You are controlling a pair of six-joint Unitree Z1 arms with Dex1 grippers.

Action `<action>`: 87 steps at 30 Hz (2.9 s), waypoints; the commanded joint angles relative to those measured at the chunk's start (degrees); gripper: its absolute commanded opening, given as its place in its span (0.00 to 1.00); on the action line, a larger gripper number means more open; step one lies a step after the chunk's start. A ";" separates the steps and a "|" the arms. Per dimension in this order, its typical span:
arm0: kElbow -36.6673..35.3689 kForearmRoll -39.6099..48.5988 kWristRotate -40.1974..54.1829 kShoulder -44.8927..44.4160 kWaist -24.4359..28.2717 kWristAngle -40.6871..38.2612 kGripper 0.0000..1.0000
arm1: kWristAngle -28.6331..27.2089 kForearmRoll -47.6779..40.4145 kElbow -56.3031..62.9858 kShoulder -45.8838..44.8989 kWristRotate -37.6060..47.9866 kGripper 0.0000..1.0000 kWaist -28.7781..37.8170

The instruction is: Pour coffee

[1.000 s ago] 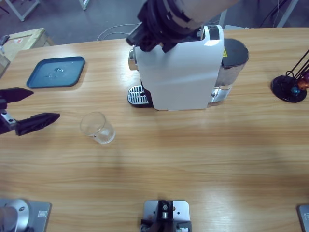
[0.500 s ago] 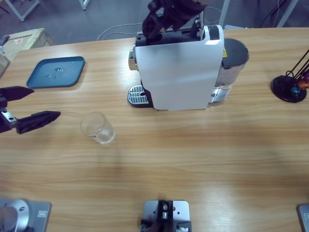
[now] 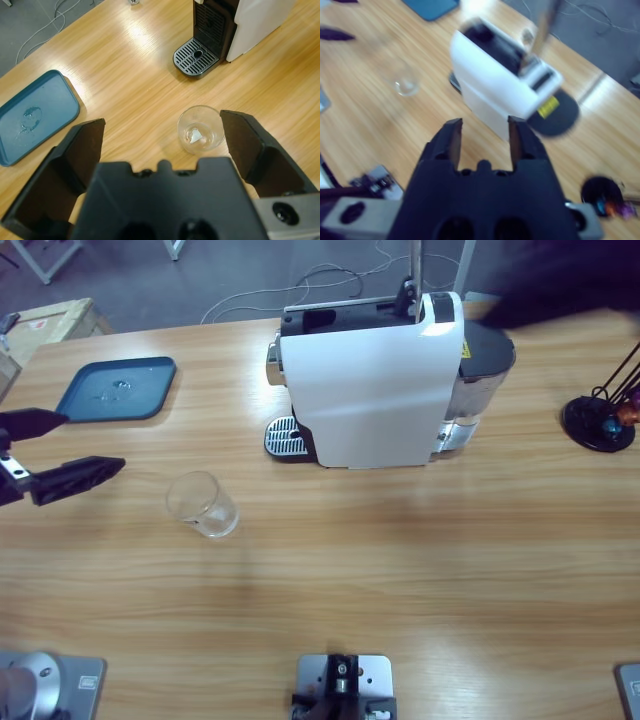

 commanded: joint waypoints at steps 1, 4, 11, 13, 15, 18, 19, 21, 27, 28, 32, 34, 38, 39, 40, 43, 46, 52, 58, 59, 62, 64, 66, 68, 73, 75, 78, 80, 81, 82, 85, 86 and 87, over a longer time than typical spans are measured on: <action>-1.86 -0.58 0.28 2.02 -0.49 -0.46 0.99 | -9.29 -2.83 15.84 -11.85 8.30 0.00 -12.92; -1.77 -0.10 -0.20 1.63 -0.49 -0.68 0.99 | -11.24 -4.25 18.95 -9.13 13.79 0.00 -20.18; -2.55 1.32 0.03 1.14 -0.57 -0.61 0.99 | -10.42 -12.22 24.49 2.12 18.43 1.00 -30.11; -2.39 1.32 0.03 1.31 -0.57 -0.68 0.99 | -9.31 -14.73 26.03 5.11 18.76 1.00 -33.65; -2.28 1.37 0.03 1.19 -0.57 -0.68 0.99 | -8.12 -17.59 27.51 7.41 18.83 0.98 -37.04; -2.28 1.99 0.21 0.87 -0.57 -0.67 0.99 | -6.67 -21.18 28.92 9.12 17.65 0.96 -40.43; -2.21 1.99 0.21 0.93 -0.57 -0.67 0.99 | -6.46 -22.15 29.18 9.82 17.37 0.96 -41.29; -2.30 1.99 0.21 1.24 -0.57 -0.67 0.99 | -5.88 -23.94 29.66 11.32 16.63 0.96 -42.63; -2.09 1.97 -0.06 1.84 -0.57 -0.68 0.99 | -4.99 -27.03 29.95 15.64 15.14 0.96 -45.53; -1.95 1.99 -0.06 1.84 -0.57 -0.68 0.99 | -4.81 -27.51 30.06 16.26 14.95 0.96 -46.09; -1.69 1.99 -0.13 1.75 -0.57 -0.68 0.99 | -3.60 -30.16 31.06 17.21 12.77 0.84 -48.18; -1.69 1.99 -0.15 1.84 -0.57 -0.68 0.99 | -3.09 -31.15 31.29 17.65 11.61 0.80 -48.52; -1.77 1.93 -0.15 2.10 -0.57 -0.68 0.99 | -2.07 -32.50 31.33 18.91 10.87 0.57 -49.22; -1.77 1.97 -0.16 2.10 -0.57 -0.68 0.99 | -2.07 -32.55 31.34 19.07 10.85 0.53 -49.22; -1.77 1.97 -0.16 2.05 -0.57 -0.68 0.99 | -2.07 -32.55 31.38 19.12 10.74 0.44 -49.22; -1.69 1.97 -0.22 2.12 -0.57 -0.68 0.99 | -1.98 -32.55 31.59 19.14 10.60 0.42 -49.22; -1.69 1.92 -0.23 2.19 -0.57 -0.68 0.99 | -2.02 -32.59 31.64 18.91 10.52 0.41 -49.22; -1.60 1.95 -0.23 2.05 -0.57 -0.68 0.99 | -2.24 -32.52 31.78 16.75 10.52 0.30 -49.22; -1.60 1.90 -0.23 2.19 -0.57 -0.68 0.99 | -2.33 -31.64 32.43 13.95 10.52 0.36 -49.22; -1.60 1.90 -0.23 2.17 -0.57 -0.68 0.99 | -2.33 -31.53 32.43 13.95 10.46 0.37 -49.22; -1.46 1.97 -0.23 1.84 -0.57 -0.68 0.99 | -2.24 -31.30 32.43 13.95 10.43 0.37 -49.22; -1.35 1.97 -0.20 1.75 -0.57 -0.68 0.99 | -1.89 -30.92 32.43 14.11 10.39 0.42 -49.22; -1.26 1.97 -0.06 1.80 -0.57 -0.68 0.99 | -1.58 -30.39 32.40 14.31 10.24 0.44 -49.22; -1.16 1.95 -0.06 1.93 -0.57 -0.68 0.99 | -1.54 -30.14 32.43 14.09 10.11 0.44 -49.22; -0.98 1.99 -0.02 1.91 -0.57 -0.68 0.99 | -1.72 -29.76 32.43 12.78 9.02 0.52 -47.92; -0.98 1.95 0.03 2.00 -0.57 -0.68 0.99 | -1.73 -29.85 32.40 13.09 9.02 0.52 -47.90; -0.98 1.99 -0.06 1.96 -0.57 -0.68 0.99 | -1.52 -30.13 31.57 13.69 9.02 0.52 -47.90; -0.91 1.99 -0.06 1.87 -0.57 -0.68 0.99 | -1.37 -30.18 30.83 14.53 8.93 0.52 -47.90; -0.84 1.99 -0.06 1.84 -0.57 -0.68 0.99 | -1.37 -30.18 30.57 14.97 8.88 0.52 -47.90; -0.76 1.99 -0.06 1.86 -0.57 -0.68 0.99 | -1.37 -30.18 30.41 15.34 8.81 0.52 -47.90; -0.72 1.99 -0.06 1.87 -0.57 -0.68 0.99 | -1.10 -30.18 30.50 15.76 8.42 0.50 -47.99; -0.72 1.97 -0.06 1.93 -0.57 -0.68 0.99 | -1.10 -30.18 30.50 15.85 8.41 0.49 -47.99; -0.74 1.97 -0.06 1.93 -0.57 -0.68 0.99 | -1.07 -30.23 30.50 15.94 8.35 0.44 -48.01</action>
